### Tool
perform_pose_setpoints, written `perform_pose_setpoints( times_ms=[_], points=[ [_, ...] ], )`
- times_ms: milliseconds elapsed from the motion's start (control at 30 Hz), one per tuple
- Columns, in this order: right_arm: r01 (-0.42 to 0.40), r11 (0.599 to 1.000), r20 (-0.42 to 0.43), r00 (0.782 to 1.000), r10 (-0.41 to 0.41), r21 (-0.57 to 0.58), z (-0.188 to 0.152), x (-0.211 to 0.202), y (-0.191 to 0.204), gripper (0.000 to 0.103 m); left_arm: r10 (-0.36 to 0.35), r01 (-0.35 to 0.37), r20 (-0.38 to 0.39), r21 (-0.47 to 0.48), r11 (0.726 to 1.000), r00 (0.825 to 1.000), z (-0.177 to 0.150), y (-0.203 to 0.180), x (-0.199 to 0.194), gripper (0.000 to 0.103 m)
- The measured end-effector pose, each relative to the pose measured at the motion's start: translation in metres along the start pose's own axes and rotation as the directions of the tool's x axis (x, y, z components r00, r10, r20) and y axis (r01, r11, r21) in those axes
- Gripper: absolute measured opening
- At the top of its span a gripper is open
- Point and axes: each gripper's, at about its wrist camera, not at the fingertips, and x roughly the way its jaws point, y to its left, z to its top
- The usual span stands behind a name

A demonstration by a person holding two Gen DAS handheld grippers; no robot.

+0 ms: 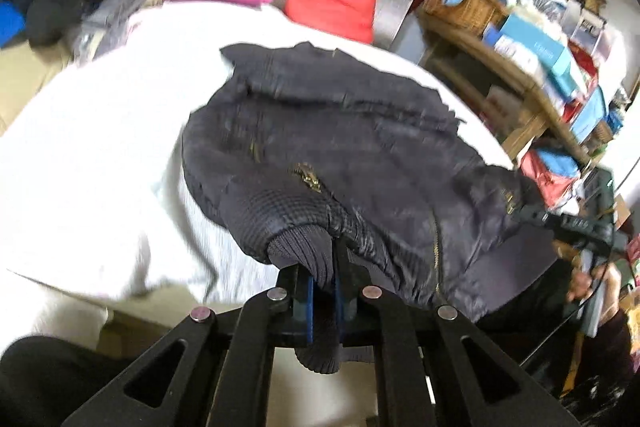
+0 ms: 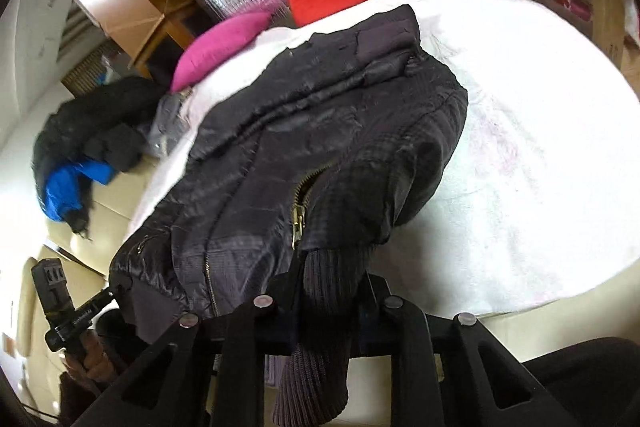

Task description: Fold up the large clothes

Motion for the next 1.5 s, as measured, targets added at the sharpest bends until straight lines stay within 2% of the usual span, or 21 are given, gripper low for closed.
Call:
perform_pose_setpoints(
  times_ms=[233, 400, 567, 733, 833, 933, 1000, 1100, 1200, 1300, 1500],
  points=[
    [-0.122, 0.990, 0.037, 0.992, 0.120, 0.065, 0.003, -0.021, -0.005, 0.018, -0.042, 0.043, 0.008, -0.049, 0.998, 0.999, 0.017, 0.010, -0.005, 0.008],
    [-0.201, 0.977, 0.091, 0.977, 0.194, 0.077, 0.029, -0.037, 0.001, 0.016, -0.065, 0.069, 0.053, -0.069, 0.995, 0.996, 0.058, 0.011, -0.008, 0.008],
    [-0.259, 0.962, 0.168, 0.955, 0.243, 0.083, 0.080, -0.043, 0.004, 0.016, -0.055, 0.064, 0.114, -0.084, 0.994, 0.992, 0.120, 0.022, -0.011, 0.009],
    [-0.277, 0.958, 0.260, 0.933, 0.248, 0.078, 0.161, -0.031, 0.009, 0.015, -0.029, 0.044, 0.154, -0.093, 0.995, 0.988, 0.199, 0.037, 0.010, 0.009],
    [-0.265, 0.961, 0.292, 0.927, 0.234, 0.073, 0.215, -0.007, 0.015, 0.015, -0.008, 0.024, 0.157, -0.100, 0.995, 0.988, 0.260, 0.045, 0.042, 0.009],
    [-0.247, 0.966, 0.308, 0.928, 0.211, 0.082, 0.273, 0.035, 0.019, 0.015, 0.021, -0.006, 0.148, -0.100, 0.995, 0.989, 0.307, 0.053, 0.080, 0.009],
    [-0.228, 0.967, 0.305, 0.934, 0.186, 0.109, 0.309, 0.070, 0.015, 0.015, 0.026, -0.011, 0.121, -0.125, 0.992, 0.992, 0.338, 0.065, 0.118, 0.009],
    [-0.194, 0.967, 0.280, 0.949, 0.144, 0.162, 0.348, 0.126, 0.000, 0.015, 0.034, -0.024, 0.063, -0.164, 0.986, 0.997, 0.366, 0.082, 0.174, 0.009],
    [-0.146, 0.964, 0.234, 0.968, 0.093, 0.221, 0.371, 0.182, -0.024, 0.015, 0.067, -0.069, -0.017, -0.184, 0.981, 0.998, 0.378, 0.098, 0.240, 0.009],
    [-0.110, 0.956, 0.190, 0.980, 0.059, 0.272, 0.380, 0.229, -0.045, 0.015, 0.090, -0.104, -0.077, -0.208, 0.973, 0.993, 0.372, 0.112, 0.290, 0.009],
    [-0.137, 0.921, 0.152, 0.985, 0.086, 0.366, 0.381, 0.260, -0.076, 0.016, 0.061, -0.081, -0.093, -0.228, 0.970, 0.994, 0.369, 0.126, 0.316, 0.012]
  ],
)
